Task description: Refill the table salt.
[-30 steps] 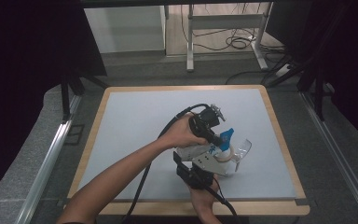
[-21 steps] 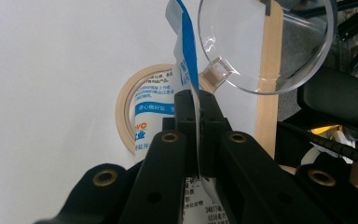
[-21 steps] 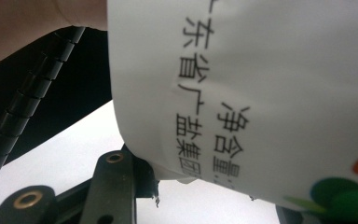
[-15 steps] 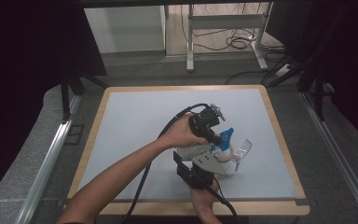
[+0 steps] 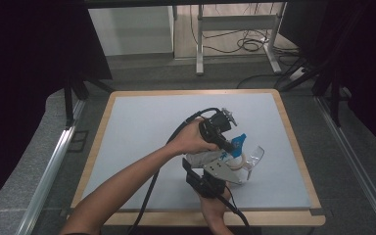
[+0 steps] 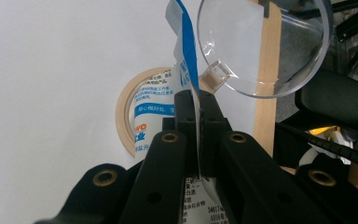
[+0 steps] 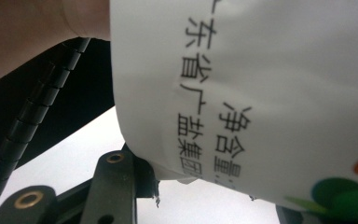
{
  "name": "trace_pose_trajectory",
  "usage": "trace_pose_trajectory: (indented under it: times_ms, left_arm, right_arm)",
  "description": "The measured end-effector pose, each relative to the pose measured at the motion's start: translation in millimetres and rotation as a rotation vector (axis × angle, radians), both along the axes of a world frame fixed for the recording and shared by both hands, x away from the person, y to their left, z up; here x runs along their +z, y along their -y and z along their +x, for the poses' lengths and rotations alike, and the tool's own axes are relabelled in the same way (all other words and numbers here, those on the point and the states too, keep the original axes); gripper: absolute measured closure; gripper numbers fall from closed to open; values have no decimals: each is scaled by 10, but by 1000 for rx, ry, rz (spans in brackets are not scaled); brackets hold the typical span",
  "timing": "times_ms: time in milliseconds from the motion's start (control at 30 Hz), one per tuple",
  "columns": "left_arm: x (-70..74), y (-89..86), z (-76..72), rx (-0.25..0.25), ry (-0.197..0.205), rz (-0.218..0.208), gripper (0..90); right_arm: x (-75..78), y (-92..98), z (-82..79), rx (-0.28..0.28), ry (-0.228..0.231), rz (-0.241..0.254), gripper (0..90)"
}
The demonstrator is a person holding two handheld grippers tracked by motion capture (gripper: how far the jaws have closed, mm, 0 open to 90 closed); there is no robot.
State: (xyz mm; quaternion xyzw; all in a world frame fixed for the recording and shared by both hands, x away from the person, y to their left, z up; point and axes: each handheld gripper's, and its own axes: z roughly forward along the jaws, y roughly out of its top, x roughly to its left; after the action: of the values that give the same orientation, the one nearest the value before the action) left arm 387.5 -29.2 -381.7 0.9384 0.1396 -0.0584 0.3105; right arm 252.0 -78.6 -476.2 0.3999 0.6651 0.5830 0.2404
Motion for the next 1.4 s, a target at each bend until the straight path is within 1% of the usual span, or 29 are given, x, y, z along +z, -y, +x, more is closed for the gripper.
trace_pose_trajectory:
  times_ms: [100,467,667,800,900,1100,1367,1400]
  left_arm:
    - [-5,-1,5,-1,0,4,900]
    - [-19,24,1,6,-10,0,900]
    - [-22,33,12,-5,-8,5,900]
    - [-22,46,9,4,-12,0,900]
    - [-23,54,20,-8,-9,7,900]
    - [-25,63,19,-9,-9,8,900]
    - [-27,51,19,-6,-7,7,900]
    - [-29,52,10,5,-12,1,900]
  right_arm:
    - [-2,-8,2,1,-3,2,555]
    - [2,5,4,-4,0,0,555]
    - [3,12,9,-6,0,-3,556]
    - [5,20,16,-9,2,-5,557]
    - [7,28,19,-11,2,-5,557]
    - [9,33,20,-12,0,-2,557]
    - [4,28,21,-9,3,-6,557]
    - [4,28,21,-10,3,-6,557]
